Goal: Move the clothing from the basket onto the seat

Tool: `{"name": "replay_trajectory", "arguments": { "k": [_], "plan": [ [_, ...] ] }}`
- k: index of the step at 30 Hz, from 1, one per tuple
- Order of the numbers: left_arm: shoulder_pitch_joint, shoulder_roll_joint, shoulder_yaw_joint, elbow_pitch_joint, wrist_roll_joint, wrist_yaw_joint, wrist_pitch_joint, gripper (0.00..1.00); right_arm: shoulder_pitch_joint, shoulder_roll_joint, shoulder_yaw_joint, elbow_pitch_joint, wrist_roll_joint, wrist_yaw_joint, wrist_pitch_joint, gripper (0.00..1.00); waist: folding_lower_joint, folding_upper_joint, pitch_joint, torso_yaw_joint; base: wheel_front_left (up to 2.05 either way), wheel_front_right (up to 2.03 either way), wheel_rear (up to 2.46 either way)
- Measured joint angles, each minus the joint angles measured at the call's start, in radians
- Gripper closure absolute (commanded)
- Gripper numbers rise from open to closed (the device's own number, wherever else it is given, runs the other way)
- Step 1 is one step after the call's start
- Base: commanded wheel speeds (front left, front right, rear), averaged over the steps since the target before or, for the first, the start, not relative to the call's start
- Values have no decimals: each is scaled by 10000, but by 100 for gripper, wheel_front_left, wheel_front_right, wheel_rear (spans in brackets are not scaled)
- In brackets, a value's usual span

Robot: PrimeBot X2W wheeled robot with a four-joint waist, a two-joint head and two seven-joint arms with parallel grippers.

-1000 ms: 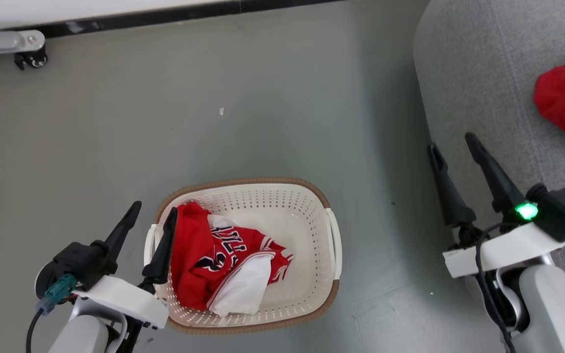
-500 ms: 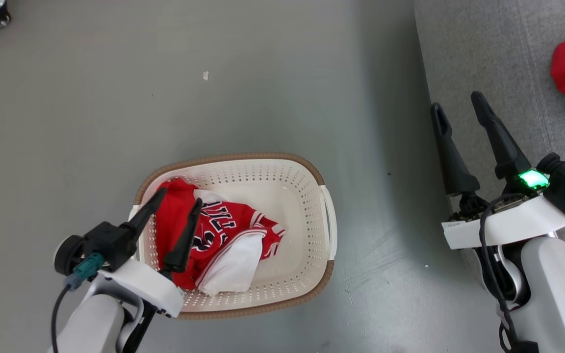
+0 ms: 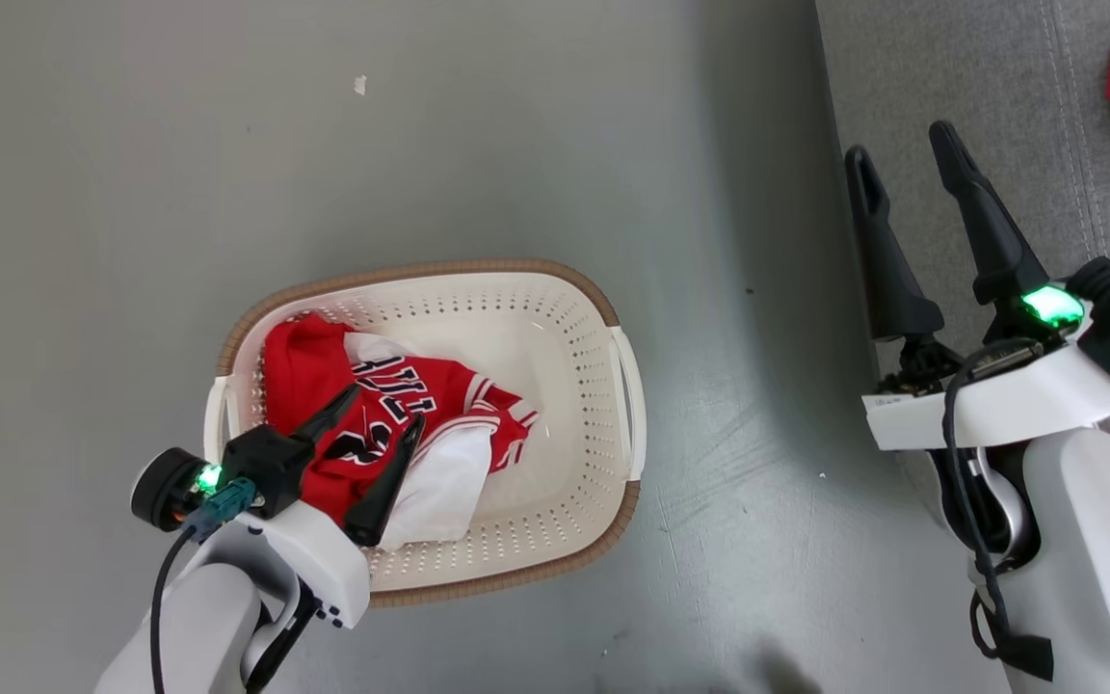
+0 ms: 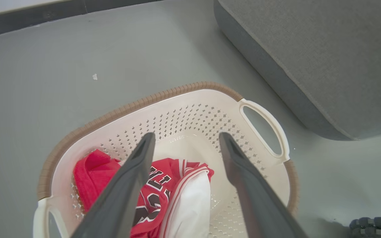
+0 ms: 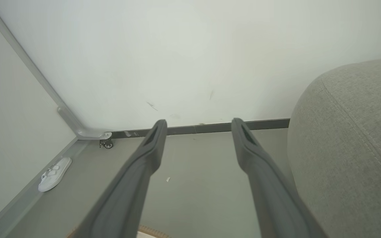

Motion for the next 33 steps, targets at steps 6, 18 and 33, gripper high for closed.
{"name": "replay_trajectory", "arguments": {
  "k": [6,18,33],
  "plan": [
    [-508,90,-416,489,33,0,140,0,-195,90,44,-73,-13,0,0,0,0,1,349,-163,0,0,0],
    [-1254,161,-1310,1323,-163,0,418,0,-629,146,290,-155,-15,0,0,0,0,0,973,-524,0,0,0],
    [-1983,305,-2077,2341,-399,0,757,0,-1254,186,639,-612,-211,0,0,0,0,0,1606,-1033,0,0,0]
  ]
}}
